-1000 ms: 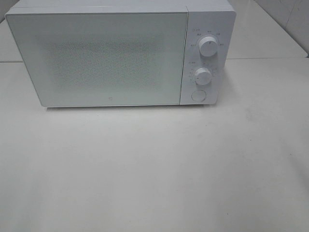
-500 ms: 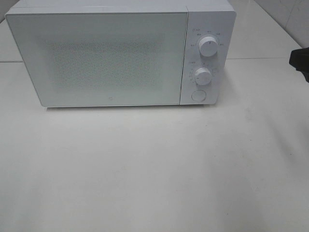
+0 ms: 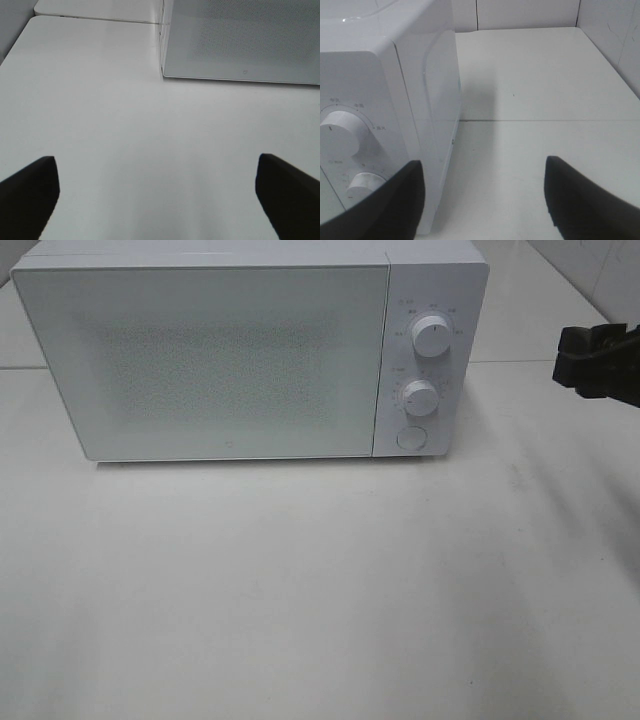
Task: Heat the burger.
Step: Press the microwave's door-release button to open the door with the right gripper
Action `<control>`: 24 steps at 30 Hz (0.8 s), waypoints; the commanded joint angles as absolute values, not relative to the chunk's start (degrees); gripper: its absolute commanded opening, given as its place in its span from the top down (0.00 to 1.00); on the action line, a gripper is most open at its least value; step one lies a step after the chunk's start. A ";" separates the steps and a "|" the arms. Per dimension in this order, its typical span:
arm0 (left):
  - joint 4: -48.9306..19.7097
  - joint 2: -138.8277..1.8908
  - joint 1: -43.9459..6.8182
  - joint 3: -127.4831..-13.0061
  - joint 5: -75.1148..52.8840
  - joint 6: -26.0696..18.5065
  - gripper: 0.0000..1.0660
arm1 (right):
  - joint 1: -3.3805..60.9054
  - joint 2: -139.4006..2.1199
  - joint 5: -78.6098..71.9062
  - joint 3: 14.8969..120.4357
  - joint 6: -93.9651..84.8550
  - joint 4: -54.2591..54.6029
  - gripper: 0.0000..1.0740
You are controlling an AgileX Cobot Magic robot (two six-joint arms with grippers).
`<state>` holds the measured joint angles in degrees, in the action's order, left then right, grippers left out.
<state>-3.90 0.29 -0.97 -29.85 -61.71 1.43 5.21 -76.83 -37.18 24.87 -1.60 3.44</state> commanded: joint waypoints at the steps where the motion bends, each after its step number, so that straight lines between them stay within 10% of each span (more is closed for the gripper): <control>1: -4.41 1.15 -0.80 -29.74 -61.19 1.43 0.06 | 7.73 -81.30 -51.45 22.12 -4.30 5.79 0.36; 24: -4.41 1.15 -0.80 -29.74 -61.19 1.43 0.06 | 39.13 -100.32 -71.05 21.08 -11.57 42.23 0.36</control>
<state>-3.90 0.29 -0.97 -29.85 -61.71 1.43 38.62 -100.27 -68.81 20.63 -10.77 41.02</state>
